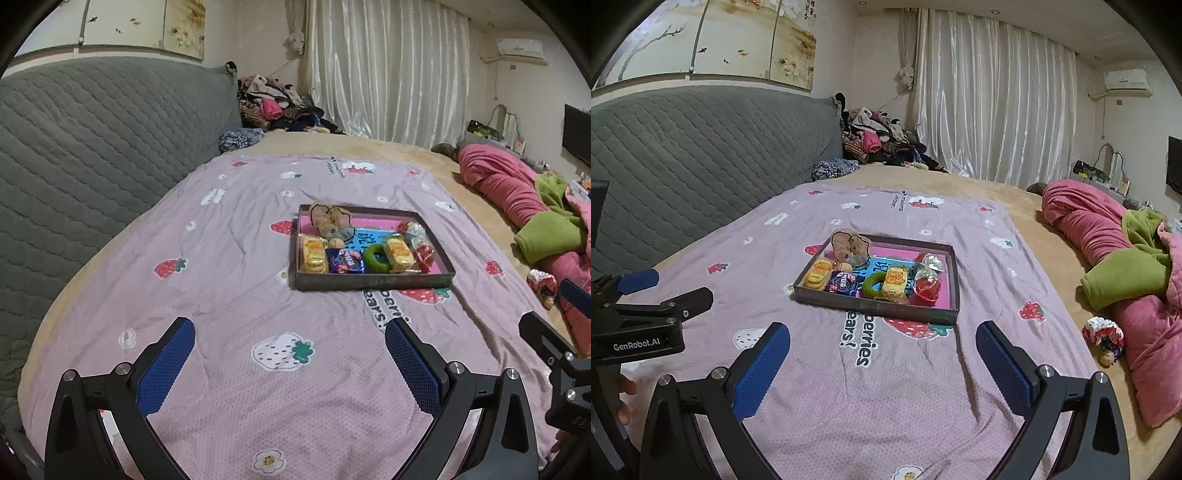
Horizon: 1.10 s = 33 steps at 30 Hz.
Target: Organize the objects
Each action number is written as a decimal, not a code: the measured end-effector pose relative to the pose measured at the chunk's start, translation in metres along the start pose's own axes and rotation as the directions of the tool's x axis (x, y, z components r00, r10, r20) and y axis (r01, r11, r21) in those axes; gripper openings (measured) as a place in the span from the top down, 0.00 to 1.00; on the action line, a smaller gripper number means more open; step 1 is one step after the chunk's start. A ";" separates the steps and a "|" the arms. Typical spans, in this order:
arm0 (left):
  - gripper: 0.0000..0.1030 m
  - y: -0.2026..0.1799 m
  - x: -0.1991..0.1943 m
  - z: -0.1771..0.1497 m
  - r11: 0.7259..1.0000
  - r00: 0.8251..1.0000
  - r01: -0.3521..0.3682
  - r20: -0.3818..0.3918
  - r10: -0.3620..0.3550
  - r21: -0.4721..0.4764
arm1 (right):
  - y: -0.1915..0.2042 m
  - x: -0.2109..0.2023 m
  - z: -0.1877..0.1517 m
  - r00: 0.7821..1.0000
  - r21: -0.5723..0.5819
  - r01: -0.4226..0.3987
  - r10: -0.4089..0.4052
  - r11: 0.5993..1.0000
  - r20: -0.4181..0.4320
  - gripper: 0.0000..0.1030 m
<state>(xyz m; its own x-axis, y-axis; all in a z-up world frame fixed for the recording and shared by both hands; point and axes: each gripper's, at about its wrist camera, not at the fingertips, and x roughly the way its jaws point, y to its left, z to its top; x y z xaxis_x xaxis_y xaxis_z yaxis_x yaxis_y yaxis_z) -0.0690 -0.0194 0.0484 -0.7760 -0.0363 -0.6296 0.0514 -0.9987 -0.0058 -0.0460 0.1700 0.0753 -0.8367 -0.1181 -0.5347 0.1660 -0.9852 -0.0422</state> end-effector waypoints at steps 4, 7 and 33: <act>0.00 -0.002 0.005 -0.005 1.000 1.000 -0.006 -0.004 0.006 0.005 | -0.002 0.007 -0.005 1.000 0.009 -0.005 0.005 1.000 -0.025 0.01; 0.00 -0.004 0.009 -0.008 1.000 1.000 -0.007 -0.004 0.007 0.008 | -0.003 0.011 -0.008 1.000 0.014 -0.009 0.009 1.000 -0.028 0.01; 0.00 -0.022 0.054 -0.047 0.999 0.998 0.021 -0.065 -0.018 0.036 | -0.019 0.043 -0.048 0.995 0.062 -0.014 0.020 0.998 -0.101 0.01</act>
<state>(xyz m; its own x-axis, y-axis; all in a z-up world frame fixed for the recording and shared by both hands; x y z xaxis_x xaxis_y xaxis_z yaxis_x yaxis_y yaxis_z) -0.0822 0.0026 -0.0217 -0.7341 -0.0157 -0.6789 0.0127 -0.9999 0.0094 -0.0603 0.1892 0.0130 -0.7760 -0.1251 -0.6182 0.1452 -0.9892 0.0179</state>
